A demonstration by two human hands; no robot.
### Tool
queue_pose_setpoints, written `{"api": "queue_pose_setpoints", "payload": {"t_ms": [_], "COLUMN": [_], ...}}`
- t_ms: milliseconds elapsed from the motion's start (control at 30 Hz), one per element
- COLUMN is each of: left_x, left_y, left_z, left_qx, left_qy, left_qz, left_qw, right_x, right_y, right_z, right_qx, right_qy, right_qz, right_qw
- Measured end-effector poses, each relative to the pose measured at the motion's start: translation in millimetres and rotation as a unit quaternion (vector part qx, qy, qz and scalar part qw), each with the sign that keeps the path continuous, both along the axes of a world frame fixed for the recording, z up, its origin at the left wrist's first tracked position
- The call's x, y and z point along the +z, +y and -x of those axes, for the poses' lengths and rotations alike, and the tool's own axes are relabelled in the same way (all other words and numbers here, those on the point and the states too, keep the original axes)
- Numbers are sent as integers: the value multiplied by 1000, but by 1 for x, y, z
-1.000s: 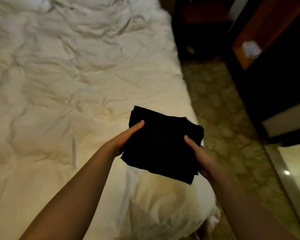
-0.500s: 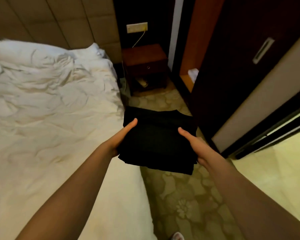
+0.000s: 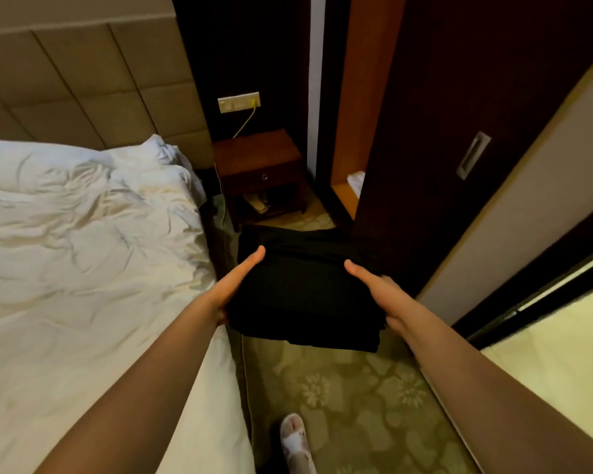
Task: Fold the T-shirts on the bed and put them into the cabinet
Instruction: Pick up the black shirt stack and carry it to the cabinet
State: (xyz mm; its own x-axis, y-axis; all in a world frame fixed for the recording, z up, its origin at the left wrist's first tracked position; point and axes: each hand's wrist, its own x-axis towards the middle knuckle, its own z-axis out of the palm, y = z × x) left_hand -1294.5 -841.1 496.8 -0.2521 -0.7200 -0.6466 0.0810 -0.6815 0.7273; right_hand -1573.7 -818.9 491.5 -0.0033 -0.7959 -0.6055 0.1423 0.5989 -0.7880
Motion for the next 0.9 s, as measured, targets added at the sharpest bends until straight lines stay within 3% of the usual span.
{"api": "queue_pose_setpoints", "payload": {"t_ms": [233,567,900], "left_x": [13,25,35], "left_y": [-145,-353,-585], "left_z": [-1,-3,25], "left_qx": [-27,-65,-84], "left_qy": [13,-36,-77], "left_qz": [24,43,60], "left_qw": [999,996,992], "right_x": [9,11,-6], "right_y": [-128,-316,-560], "right_z": [0,2,19], "right_qx": [-23,-39,-30], "right_qy": [8,-2,-33], "right_qz": [23,16,25], "right_qw": [999,999,999]}}
